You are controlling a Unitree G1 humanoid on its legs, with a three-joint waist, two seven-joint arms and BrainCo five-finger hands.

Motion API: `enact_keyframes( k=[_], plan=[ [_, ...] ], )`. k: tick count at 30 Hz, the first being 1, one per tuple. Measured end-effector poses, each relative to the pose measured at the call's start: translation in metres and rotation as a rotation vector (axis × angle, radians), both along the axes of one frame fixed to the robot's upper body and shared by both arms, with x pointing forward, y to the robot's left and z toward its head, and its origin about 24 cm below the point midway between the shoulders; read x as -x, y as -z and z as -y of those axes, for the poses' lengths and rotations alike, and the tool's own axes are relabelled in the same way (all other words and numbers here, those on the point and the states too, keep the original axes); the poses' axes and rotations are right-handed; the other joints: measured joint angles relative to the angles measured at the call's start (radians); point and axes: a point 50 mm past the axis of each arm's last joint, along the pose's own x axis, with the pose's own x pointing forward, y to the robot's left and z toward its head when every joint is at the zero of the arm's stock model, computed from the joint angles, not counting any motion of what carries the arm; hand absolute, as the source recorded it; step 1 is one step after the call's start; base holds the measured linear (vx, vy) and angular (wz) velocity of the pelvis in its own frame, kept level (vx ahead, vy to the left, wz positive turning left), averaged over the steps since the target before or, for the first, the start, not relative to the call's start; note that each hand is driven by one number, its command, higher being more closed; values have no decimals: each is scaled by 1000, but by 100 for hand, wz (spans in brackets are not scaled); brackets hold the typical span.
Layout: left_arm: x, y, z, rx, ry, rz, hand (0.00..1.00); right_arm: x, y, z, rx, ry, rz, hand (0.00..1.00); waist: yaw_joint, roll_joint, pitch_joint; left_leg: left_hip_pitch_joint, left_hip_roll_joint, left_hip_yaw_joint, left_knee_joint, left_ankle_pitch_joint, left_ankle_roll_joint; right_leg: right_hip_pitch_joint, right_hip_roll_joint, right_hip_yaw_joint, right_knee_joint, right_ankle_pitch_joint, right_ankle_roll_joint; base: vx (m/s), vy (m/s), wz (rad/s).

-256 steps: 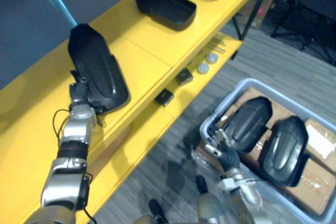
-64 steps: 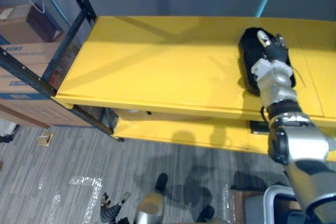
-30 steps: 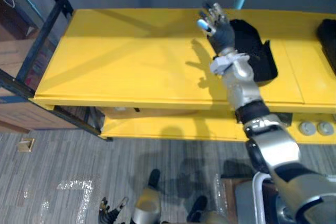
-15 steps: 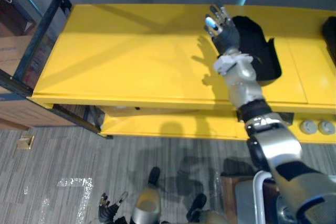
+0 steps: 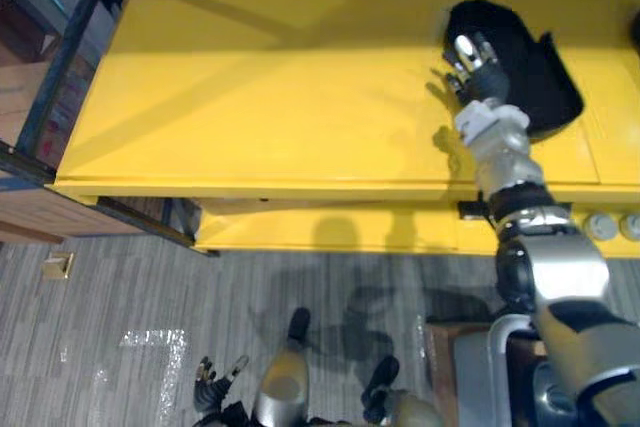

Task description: Walk over and take plastic housings, then place them on the shelf

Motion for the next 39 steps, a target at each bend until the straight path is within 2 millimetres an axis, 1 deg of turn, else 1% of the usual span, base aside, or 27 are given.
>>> enact_keyframes(
  k=[3,5,8,12,15,18,20,23,25,26,27,28,30,31,33,34,35,39],
  plan=[
    [-5,-2,2,1,7,22,0,1,-7,10,-4,27,11,0,-7,11,11,0,-5,-1,0,0,0,-1,-6,-1,5,-3,2,0,0,0],
    [-8,-3,2,1,8,34,0,1,-7,13,-13,36,1,0,-12,16,23,1,-8,-1,0,0,0,-5,-11,-1,17,-9,4,0,0,0],
    [-13,-5,2,0,11,49,0,2,-7,17,-19,29,4,0,-13,16,31,-4,-11,-1,0,0,0,-18,-16,2,35,-18,5,0,0,0],
    [-13,-5,2,0,12,50,0,3,-8,19,-10,-24,33,0,-13,16,31,-3,-12,-4,0,0,0,-22,-18,0,50,-29,4,8,-3,2],
    [-13,-6,3,2,16,57,0,4,-6,14,21,-111,58,0,-14,20,33,0,-12,-4,0,0,0,-23,-21,-2,60,-35,3,0,0,0],
    [-17,-8,3,7,25,81,0,6,-3,4,102,-235,100,0,-18,21,34,2,-14,-14,0,0,0,-21,-25,-9,75,-48,4,1,-11,7],
    [-18,-9,3,6,25,87,0,9,-6,-5,152,-295,141,0,-24,20,34,4,-13,-22,0,0,0,-19,-29,-15,84,-54,5,8,-31,12],
    [-16,-11,1,5,18,94,0,17,-22,-17,206,-422,267,0,-26,18,33,6,-13,-23,0,0,0,-16,-29,-15,83,-53,6,4,-5,1],
    [-10,-11,-2,-5,14,82,0,26,-32,-18,235,-485,352,0,-32,12,36,23,-14,-22,-1,0,1,1,-29,-15,77,-52,8,0,0,0],
    [-7,-10,-3,-7,12,75,0,28,-33,-17,234,-497,369,0,-37,7,33,27,-14,-22,-2,0,1,7,-29,-15,74,-52,8,4,-5,-3],
    [0,-9,-7,-12,-2,62,0,33,-35,-16,224,-511,403,0,-44,-6,29,36,-13,-19,-2,-1,2,21,-26,-13,63,-49,10,-3,-6,-6],
    [3,-8,-9,-15,-4,56,0,36,-35,-14,219,-508,422,0,-45,-13,25,39,-12,-15,-2,-2,3,23,-24,-11,59,-48,10,-6,-7,-10],
    [12,-7,-12,-34,11,32,0,43,-37,-1,174,-472,481,0,-56,-45,8,39,-8,2,-3,-3,2,25,-15,-2,37,-31,6,-22,4,-15],
    [13,-7,-12,-35,15,29,0,44,-37,2,163,-457,490,0,-59,-51,5,39,-9,4,-3,-3,2,28,-12,-1,26,-25,6,-33,18,-13],
    [15,-7,-12,-41,24,22,0,48,-30,11,151,-416,486,0,-73,-64,-5,48,-11,12,-3,-3,2,44,-9,7,-2,-4,8,-39,30,-15],
    [15,-7,-12,-42,25,22,0,48,-27,13,150,-413,479,0,-72,-65,-5,54,-11,19,-3,-3,2,48,-9,15,-9,2,9,-66,50,-26],
    [15,-7,-12,-53,39,22,0,49,-20,15,147,-408,461,0,-72,-66,-13,58,-14,30,-3,-3,2,54,-9,22,-26,17,12,-62,45,-21],
    [15,-7,-11,-57,51,20,0,52,-11,19,144,-380,460,0,-71,-72,-33,56,-18,36,-3,-2,3,62,-8,27,-63,43,14,-74,31,-9]
  ],
)
